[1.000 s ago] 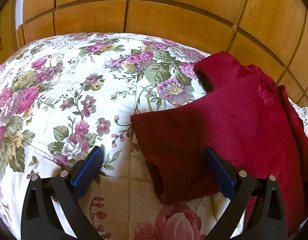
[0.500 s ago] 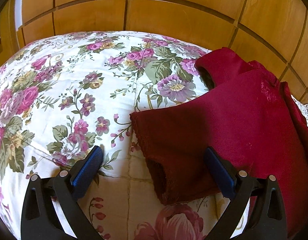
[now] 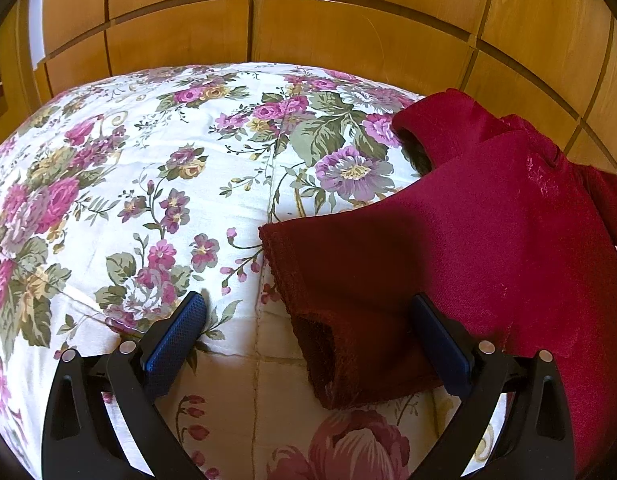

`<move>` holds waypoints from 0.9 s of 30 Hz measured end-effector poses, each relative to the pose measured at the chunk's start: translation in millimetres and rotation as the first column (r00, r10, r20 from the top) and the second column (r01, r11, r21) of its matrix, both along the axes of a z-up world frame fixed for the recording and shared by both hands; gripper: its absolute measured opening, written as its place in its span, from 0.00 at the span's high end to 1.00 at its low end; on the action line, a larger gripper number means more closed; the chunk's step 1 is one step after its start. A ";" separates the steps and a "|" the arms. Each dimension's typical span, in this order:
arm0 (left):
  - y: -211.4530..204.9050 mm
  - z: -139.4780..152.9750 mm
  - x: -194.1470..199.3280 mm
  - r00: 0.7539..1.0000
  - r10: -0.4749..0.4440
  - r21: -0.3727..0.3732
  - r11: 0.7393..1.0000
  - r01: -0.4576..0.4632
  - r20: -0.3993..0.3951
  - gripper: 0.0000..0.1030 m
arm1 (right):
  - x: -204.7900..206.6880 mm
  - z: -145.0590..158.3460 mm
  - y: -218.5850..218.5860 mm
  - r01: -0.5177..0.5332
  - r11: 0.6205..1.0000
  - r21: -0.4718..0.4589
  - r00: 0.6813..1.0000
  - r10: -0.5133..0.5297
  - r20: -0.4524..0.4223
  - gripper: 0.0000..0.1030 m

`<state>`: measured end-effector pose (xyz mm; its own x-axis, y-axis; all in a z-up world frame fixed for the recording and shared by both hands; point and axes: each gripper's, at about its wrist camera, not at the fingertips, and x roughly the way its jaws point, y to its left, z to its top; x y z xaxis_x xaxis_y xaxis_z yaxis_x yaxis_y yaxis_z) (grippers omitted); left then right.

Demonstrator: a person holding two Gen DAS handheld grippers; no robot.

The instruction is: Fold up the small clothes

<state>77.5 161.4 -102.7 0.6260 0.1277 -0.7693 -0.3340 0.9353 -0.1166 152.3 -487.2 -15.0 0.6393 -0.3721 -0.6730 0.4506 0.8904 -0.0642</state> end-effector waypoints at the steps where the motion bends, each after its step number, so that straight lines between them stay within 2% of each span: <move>1: 0.0 0.1 0.0 1.000 0.000 0.000 1.000 0.000 0.000 0.03 | 4.6 -4.5 -9.6 0.033 0.999 -0.003 0.999 -0.033 -0.004 0.84; 2: -0.3 0.3 -0.1 1.000 0.000 0.001 1.000 0.000 0.000 0.03 | 8.4 -12.2 -21.7 0.082 0.997 -0.001 0.996 -0.082 -0.020 0.82; 3: -0.4 0.4 -0.3 1.000 0.000 0.002 1.000 0.000 -0.001 0.03 | 10.2 -18.6 -30.6 0.116 0.993 0.004 0.993 -0.116 -0.037 0.75; 4: -0.6 0.5 0.2 1.000 0.001 0.004 1.000 -0.001 -0.001 0.03 | 11.2 -25.3 -40.8 0.155 0.988 0.007 0.986 -0.154 -0.056 0.52; 5: -1.0 0.3 0.3 1.000 0.001 0.006 1.000 -0.001 -0.002 0.03 | 10.2 -32.6 -48.9 0.212 0.977 -0.004 0.974 -0.212 -0.080 0.38; 6: -1.2 0.1 0.3 1.000 0.001 0.007 1.000 -0.001 -0.002 0.03 | 7.5 -35.7 -52.4 0.264 0.964 -0.018 0.960 -0.264 -0.095 0.14; 7: -0.9 0.2 0.7 1.000 0.001 0.008 1.000 -0.001 -0.002 0.03 | 3.9 -36.5 -58.0 0.303 0.953 -0.018 0.948 -0.303 -0.094 0.11; 10: -1.9 0.3 1.6 1.000 0.001 0.013 1.000 -0.001 -0.003 0.03 | -15.5 -16.9 -55.6 0.316 0.948 0.041 0.949 -0.316 -0.014 0.11; 12: -1.6 1.8 1.4 1.000 -0.002 0.010 1.000 0.002 -0.004 0.03 | -24.2 5.7 -35.2 0.281 0.959 0.041 0.956 -0.284 0.078 0.06; 13: -1.9 2.7 0.1 1.000 -0.004 0.006 1.000 0.004 -0.003 0.03 | -29.7 17.4 -19.8 0.237 0.970 0.046 0.961 -0.241 0.133 0.04; 15: -0.5 9.4 -6.3 1.000 -0.005 -0.013 1.000 0.006 0.014 0.03 | -25.6 26.1 2.1 0.154 0.985 0.074 0.970 -0.165 0.178 0.02; 17: 1.8 19.9 -15.3 0.998 -0.024 -0.052 0.998 0.027 0.065 0.03 | -25.1 30.4 31.5 0.029 0.990 0.135 0.977 -0.056 0.203 0.02; 18: 5.0 29.3 -22.2 0.993 -0.021 -0.057 0.998 0.028 0.116 0.03 | -23.3 28.5 45.4 -0.035 0.985 0.169 0.979 0.000 0.204 0.02; 19: 7.9 35.8 -26.9 0.988 -0.011 -0.055 0.998 0.020 0.154 0.03 | -21.9 25.9 59.2 -0.093 0.976 0.198 0.979 0.053 0.199 0.02; 21: 26.5 55.0 -37.4 0.964 0.038 -0.075 0.997 -0.019 0.264 0.03 | -19.1 14.2 92.0 -0.220 0.933 0.284 0.969 0.177 0.170 0.02; 23: 46.0 63.2 -37.2 0.951 0.084 -0.136 0.990 -0.045 0.299 0.03 | -16.9 3.7 117.0 -0.302 0.887 0.349 0.953 0.266 0.148 0.03; 24: 62.4 63.5 -31.9 0.949 0.108 -0.202 0.978 -0.048 0.296 0.03 | -16.6 -0.9 127.9 -0.332 0.869 0.368 0.943 0.301 0.140 0.03; 27: 86.6 50.8 -15.0 0.966 0.137 -0.297 0.952 -0.068 0.219 0.03 | -17.1 -13.6 162.4 -0.424 0.831 0.360 0.905 0.410 0.119 0.03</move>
